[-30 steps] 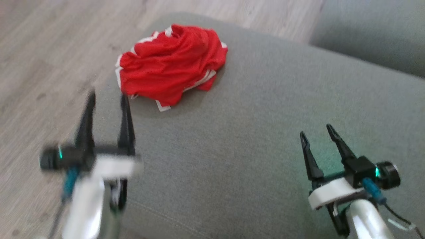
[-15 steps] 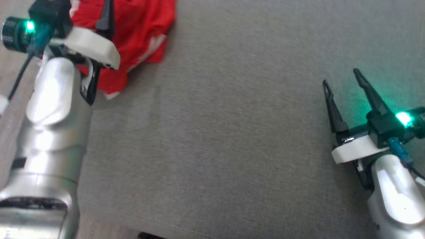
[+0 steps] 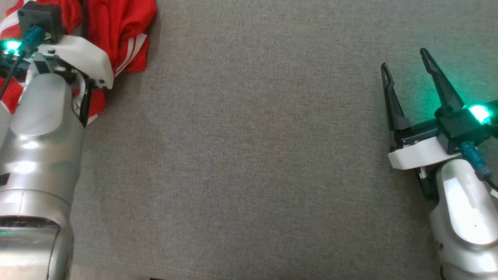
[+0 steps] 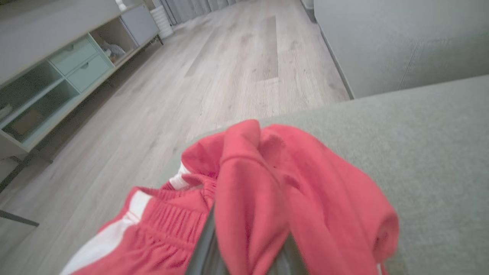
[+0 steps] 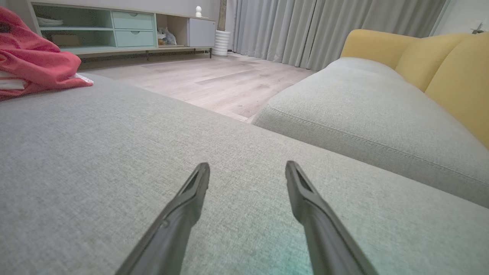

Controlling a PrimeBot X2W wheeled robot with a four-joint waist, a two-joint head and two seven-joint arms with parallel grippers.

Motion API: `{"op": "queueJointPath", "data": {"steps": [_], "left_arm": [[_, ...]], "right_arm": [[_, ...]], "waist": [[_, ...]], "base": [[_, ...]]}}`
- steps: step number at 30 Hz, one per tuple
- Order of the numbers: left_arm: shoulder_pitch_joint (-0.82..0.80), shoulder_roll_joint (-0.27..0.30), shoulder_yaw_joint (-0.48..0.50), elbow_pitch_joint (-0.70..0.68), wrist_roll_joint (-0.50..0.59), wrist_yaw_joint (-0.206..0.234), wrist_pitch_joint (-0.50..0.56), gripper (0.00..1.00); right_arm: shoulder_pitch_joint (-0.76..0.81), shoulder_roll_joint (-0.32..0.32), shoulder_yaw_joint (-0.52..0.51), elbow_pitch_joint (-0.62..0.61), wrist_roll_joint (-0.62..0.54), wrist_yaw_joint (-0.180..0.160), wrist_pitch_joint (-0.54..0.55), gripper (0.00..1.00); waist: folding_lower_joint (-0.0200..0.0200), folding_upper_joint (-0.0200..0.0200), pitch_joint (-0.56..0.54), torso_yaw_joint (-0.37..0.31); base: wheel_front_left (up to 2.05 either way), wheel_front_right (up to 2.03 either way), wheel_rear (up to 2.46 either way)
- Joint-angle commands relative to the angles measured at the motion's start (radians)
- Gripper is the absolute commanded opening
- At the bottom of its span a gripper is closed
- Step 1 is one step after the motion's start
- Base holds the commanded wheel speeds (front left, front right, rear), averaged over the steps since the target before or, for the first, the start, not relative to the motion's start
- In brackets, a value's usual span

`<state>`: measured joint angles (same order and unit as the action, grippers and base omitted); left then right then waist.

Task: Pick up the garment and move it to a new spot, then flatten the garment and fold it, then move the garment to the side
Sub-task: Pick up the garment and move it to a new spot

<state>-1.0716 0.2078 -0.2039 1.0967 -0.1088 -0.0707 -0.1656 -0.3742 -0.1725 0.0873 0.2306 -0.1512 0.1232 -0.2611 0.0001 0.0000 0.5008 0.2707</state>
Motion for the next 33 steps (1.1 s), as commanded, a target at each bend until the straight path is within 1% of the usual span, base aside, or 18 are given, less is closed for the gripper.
{"op": "queueJointPath", "data": {"steps": [1,5,9,13,19,22,23,27,31,32,33], "left_arm": [[-0.043,0.067,0.018,-0.023,-0.001,0.005,-0.020,0.00],[-0.074,0.084,0.005,-0.060,0.004,-0.008,-0.063,0.00],[-0.112,0.098,-0.020,-0.144,0.015,-0.024,-0.078,0.00],[-0.148,0.104,-0.051,-0.257,0.008,-0.046,-0.059,0.00],[-0.168,0.097,-0.117,-0.477,-0.026,-0.058,0.031,0.00],[-0.160,0.094,-0.153,-0.572,-0.045,-0.059,0.078,0.00],[-0.160,0.094,-0.153,-0.572,-0.045,-0.059,0.078,0.00],[-0.120,0.080,-0.207,-0.648,-0.049,-0.059,0.118,0.00],[-0.016,0.059,-0.285,-0.672,-0.020,-0.056,0.114,0.00],[0.056,0.055,-0.340,-0.671,0.019,-0.045,0.088,0.00],[0.097,0.051,-0.366,-0.664,0.035,-0.037,0.069,0.00]], "right_arm": [[0.016,0.016,0.021,-0.008,-0.002,0.008,-0.001,1.00],[0.025,0.046,0.014,-0.004,0.013,0.008,-0.001,1.00],[0.044,0.078,0.011,-0.003,0.031,0.008,-0.001,1.00],[0.071,0.105,0.004,-0.011,0.050,0.008,-0.001,1.00],[0.102,0.121,0.008,-0.027,0.078,0.008,-0.001,1.00],[0.111,0.122,0.020,-0.038,0.122,0.008,-0.001,1.00],[0.111,0.122,0.020,-0.038,0.122,0.008,-0.001,1.00],[0.110,0.122,0.035,-0.046,0.172,0.008,-0.001,1.00],[0.107,0.122,0.056,-0.056,0.212,0.008,-0.001,1.00],[0.108,0.122,0.067,-0.064,0.229,0.008,-0.001,1.00],[0.106,0.122,0.071,-0.065,0.236,0.008,-0.001,1.00]], "waist": [[-0.0001,0.0000,-0.022,-0.007],[-0.0001,0.0000,-0.087,-0.039],[-0.0001,0.0000,-0.169,-0.104],[-0.0001,0.0000,-0.235,-0.199],[-0.0001,0.0000,-0.294,-0.366],[-0.0001,0.0000,-0.297,-0.446],[-0.0001,0.0000,-0.297,-0.446],[-0.0001,0.0000,-0.273,-0.530],[-0.0001,0.0000,-0.243,-0.594],[-0.0001,0.0000,-0.228,-0.617],[-0.0001,0.0000,-0.220,-0.625]], "base": [[0.00,0.00,0.00],[0.00,0.00,0.00],[0.00,0.00,0.00],[0.00,0.00,0.00],[0.00,0.00,0.00],[0.00,0.00,0.00],[0.00,0.00,0.00],[0.00,0.00,0.00],[0.00,0.00,0.00],[0.00,0.00,0.00],[0.00,0.00,0.00]]}}
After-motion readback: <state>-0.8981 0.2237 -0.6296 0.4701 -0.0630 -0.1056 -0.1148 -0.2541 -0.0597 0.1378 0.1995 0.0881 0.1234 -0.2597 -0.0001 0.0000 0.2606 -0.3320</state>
